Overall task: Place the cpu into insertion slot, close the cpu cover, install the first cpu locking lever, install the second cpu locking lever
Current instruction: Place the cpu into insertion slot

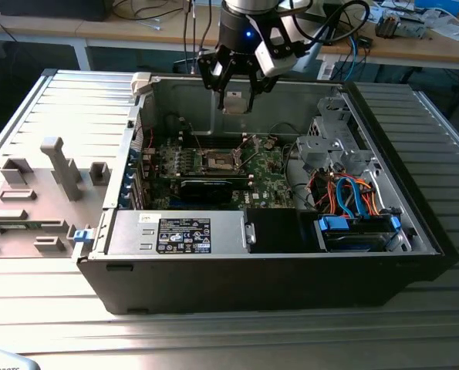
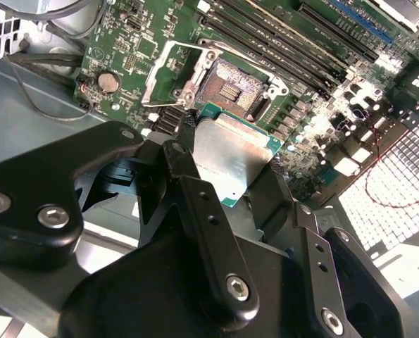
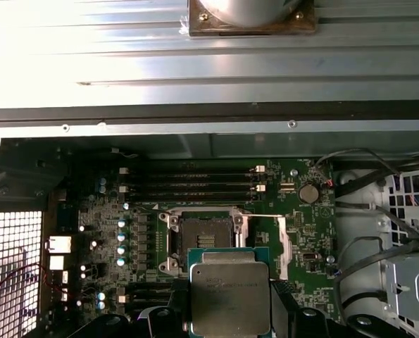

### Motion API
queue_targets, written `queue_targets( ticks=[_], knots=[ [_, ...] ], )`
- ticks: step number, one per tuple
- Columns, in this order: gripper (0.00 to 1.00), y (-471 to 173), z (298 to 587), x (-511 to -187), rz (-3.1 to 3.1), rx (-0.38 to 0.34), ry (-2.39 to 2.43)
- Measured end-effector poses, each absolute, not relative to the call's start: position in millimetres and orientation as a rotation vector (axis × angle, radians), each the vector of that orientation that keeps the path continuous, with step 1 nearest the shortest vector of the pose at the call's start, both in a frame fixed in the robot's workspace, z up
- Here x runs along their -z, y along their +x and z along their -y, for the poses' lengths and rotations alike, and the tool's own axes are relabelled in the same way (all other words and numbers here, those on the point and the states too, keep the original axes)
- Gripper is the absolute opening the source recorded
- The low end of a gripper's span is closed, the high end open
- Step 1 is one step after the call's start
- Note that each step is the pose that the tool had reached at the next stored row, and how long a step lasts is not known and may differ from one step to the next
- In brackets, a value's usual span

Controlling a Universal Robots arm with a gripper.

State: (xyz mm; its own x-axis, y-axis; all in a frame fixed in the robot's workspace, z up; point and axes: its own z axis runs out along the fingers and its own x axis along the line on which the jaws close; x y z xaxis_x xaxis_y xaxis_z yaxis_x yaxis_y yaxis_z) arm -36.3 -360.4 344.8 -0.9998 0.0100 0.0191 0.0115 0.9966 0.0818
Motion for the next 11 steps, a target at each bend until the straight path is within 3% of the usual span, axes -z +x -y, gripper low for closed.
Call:
queue_targets(
  ticks=[11],
  knots=[
    [0.55, -38.0, 360.4, -340.5, 3.120, 0.128, -0.017]
  ],
)
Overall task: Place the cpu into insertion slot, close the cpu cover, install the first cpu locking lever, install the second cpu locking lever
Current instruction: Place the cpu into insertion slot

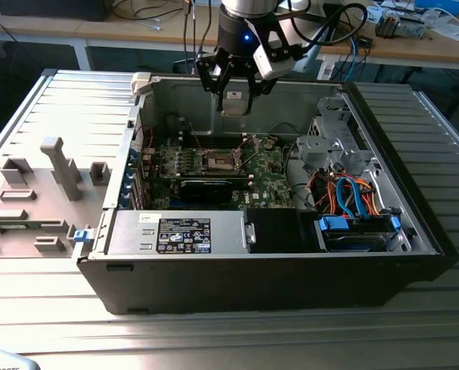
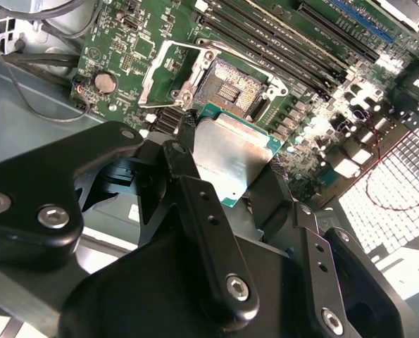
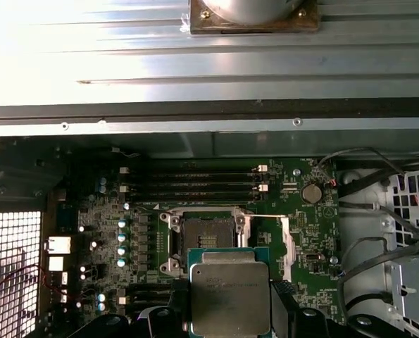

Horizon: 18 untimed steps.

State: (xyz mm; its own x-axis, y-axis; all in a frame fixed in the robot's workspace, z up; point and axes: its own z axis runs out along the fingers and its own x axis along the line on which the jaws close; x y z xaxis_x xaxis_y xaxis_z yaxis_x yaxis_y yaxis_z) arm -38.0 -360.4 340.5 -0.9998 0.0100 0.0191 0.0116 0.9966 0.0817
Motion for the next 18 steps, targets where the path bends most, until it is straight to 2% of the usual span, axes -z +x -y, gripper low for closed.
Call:
queue_targets(
  ticks=[18],
  knots=[
    [0.55, -38.0, 360.4, -337.3, 3.120, 0.128, -0.017]
  ],
)
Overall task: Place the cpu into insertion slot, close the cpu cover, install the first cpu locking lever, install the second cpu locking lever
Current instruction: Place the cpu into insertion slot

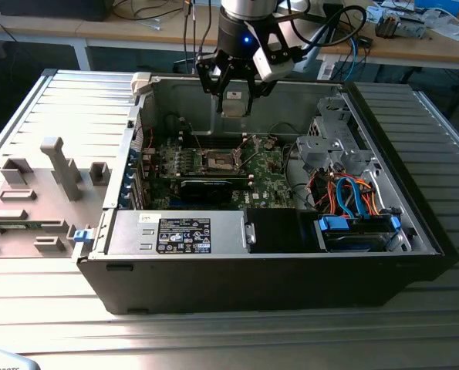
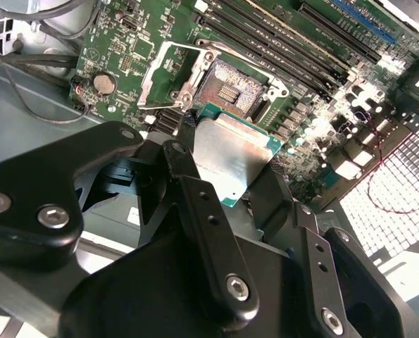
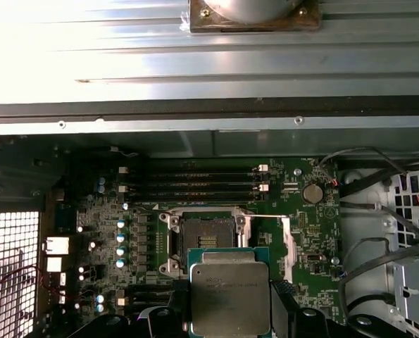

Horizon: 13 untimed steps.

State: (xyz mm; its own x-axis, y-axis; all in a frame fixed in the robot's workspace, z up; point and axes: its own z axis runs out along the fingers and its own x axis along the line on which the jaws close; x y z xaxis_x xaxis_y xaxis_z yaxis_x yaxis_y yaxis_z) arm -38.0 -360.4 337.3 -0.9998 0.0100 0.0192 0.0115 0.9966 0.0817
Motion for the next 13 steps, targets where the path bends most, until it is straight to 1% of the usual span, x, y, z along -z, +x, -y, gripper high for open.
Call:
queue_targets(
  ticks=[13],
  knots=[
    [0.55, -38.0, 360.5, -334.1, 3.120, 0.128, -0.017]
  ],
)
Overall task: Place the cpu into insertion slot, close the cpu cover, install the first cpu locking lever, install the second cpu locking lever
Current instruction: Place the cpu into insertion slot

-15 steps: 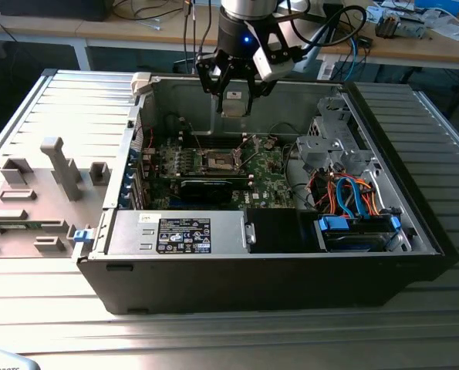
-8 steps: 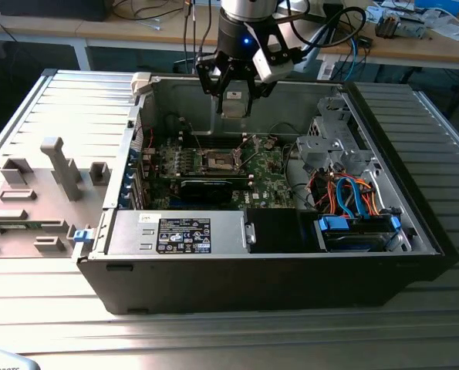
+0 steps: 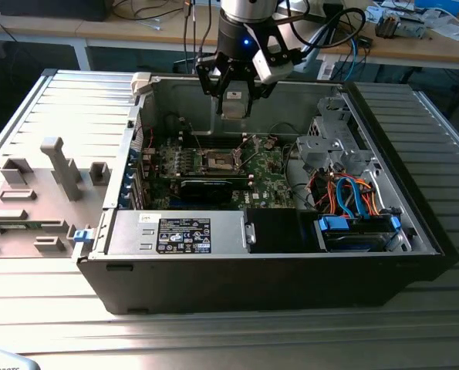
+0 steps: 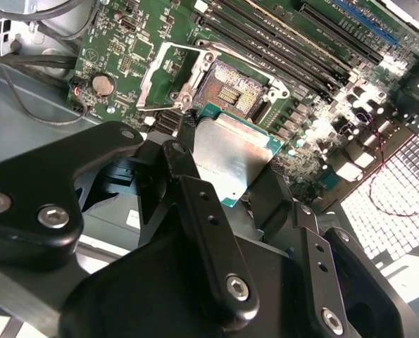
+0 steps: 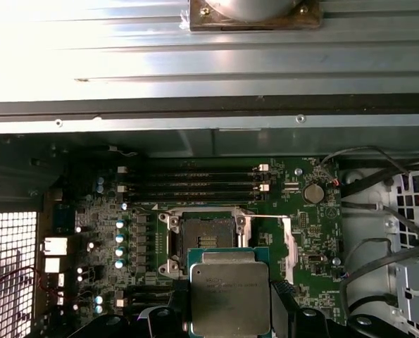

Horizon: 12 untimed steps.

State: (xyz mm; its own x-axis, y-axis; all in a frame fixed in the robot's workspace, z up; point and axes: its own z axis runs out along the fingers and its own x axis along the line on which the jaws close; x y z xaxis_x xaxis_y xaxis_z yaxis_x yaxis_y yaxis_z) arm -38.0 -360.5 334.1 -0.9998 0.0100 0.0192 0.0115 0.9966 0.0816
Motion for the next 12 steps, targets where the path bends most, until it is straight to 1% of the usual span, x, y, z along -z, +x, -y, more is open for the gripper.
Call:
queue_targets(
  ticks=[12],
  knots=[
    [0.55, -38.0, 360.5, -331.6, 3.120, 0.128, -0.017]
  ],
)
